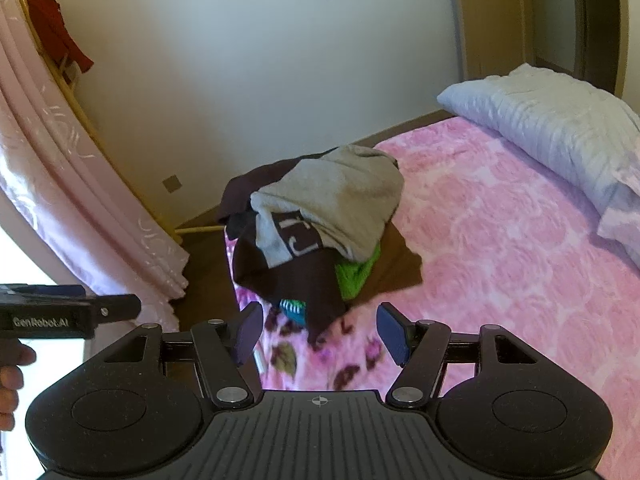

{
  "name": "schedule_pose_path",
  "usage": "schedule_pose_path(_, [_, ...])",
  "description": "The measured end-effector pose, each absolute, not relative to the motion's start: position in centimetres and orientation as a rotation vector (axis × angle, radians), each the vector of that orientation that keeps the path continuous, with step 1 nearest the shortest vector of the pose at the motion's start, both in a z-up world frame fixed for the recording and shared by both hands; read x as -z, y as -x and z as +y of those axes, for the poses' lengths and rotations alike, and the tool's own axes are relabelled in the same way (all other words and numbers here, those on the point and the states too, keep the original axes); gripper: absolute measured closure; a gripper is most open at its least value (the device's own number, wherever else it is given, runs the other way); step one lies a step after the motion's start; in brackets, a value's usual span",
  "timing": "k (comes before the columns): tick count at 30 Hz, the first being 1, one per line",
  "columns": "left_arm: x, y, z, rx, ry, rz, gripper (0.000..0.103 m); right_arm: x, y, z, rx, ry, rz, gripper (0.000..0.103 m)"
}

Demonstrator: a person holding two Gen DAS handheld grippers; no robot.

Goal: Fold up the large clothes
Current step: 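Move both tools toward the clothes pile on the bed, then grasp the grey-and-black sweatshirt with the right gripper and lift it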

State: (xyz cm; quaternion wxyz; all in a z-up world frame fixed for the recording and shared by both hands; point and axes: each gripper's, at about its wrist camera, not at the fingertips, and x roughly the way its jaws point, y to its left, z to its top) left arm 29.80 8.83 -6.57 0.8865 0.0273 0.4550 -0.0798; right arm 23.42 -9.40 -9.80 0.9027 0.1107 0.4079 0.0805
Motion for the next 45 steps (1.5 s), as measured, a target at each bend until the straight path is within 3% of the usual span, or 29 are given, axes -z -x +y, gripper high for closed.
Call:
schedule_pose_path(11, [10.7, -40.2, 12.1, 0.190, -0.045, 0.989, 0.011, 14.8, -32.8, -5.2, -0.107, -0.199, 0.859, 0.042])
schedule_pose_path(37, [20.5, -55.4, 8.2, 0.227, -0.084, 1.074, 0.012, 27.1, -46.6, -5.0, -0.100, -0.232, 0.889, 0.043])
schedule_pose_path(38, [20.6, -55.6, 8.1, 0.229, -0.085, 1.075, 0.012, 27.3, -46.9, -4.9, -0.115, -0.232, 0.880, 0.051])
schedule_pose_path(39, [20.8, -55.7, 8.0, 0.230, -0.086, 1.076, 0.012, 27.3, -47.2, -4.7, -0.151, -0.223, 0.875, 0.084])
schedule_pose_path(42, [20.6, -55.8, 8.0, 0.231, -0.091, 1.074, 0.012, 26.2, -47.5, -3.6, -0.180, -0.145, 0.866, 0.096])
schedule_pose_path(45, [19.8, -55.7, 8.4, 0.224, -0.083, 1.056, 0.012, 24.1, -46.5, -4.3, -0.180, -0.173, 0.790, 0.098])
